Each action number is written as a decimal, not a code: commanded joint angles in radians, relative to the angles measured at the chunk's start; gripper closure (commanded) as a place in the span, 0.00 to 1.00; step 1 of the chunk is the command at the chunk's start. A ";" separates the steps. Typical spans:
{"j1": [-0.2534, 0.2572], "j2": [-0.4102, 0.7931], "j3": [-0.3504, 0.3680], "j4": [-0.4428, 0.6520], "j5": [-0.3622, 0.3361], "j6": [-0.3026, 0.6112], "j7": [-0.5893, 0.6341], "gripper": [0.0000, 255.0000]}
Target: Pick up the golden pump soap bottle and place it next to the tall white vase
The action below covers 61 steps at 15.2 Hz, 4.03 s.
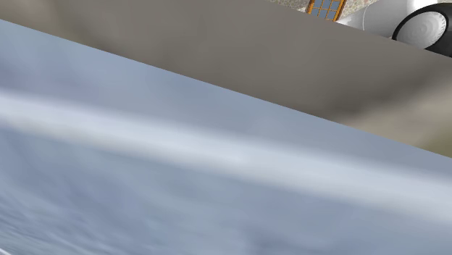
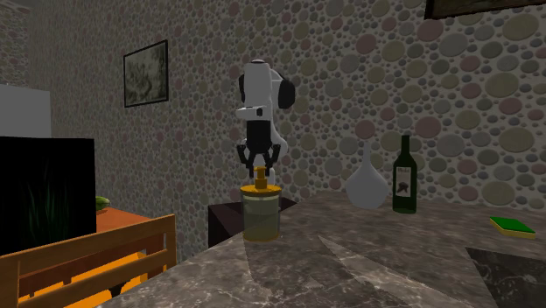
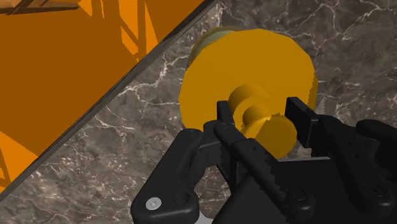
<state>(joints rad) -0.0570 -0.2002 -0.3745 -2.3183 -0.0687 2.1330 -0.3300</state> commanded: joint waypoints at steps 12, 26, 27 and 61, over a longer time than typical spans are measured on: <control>0.000 -0.057 0.015 0.119 -0.012 -0.174 0.014 1.00; 0.005 -0.077 0.029 0.289 -0.011 -0.363 0.018 1.00; 0.005 -0.077 0.029 0.303 -0.011 -0.376 0.018 1.00; 0.012 0.089 0.014 0.947 0.043 -0.862 -0.024 1.00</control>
<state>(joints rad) -0.0454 -0.1193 -0.3594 -1.3991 -0.0284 1.2898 -0.3525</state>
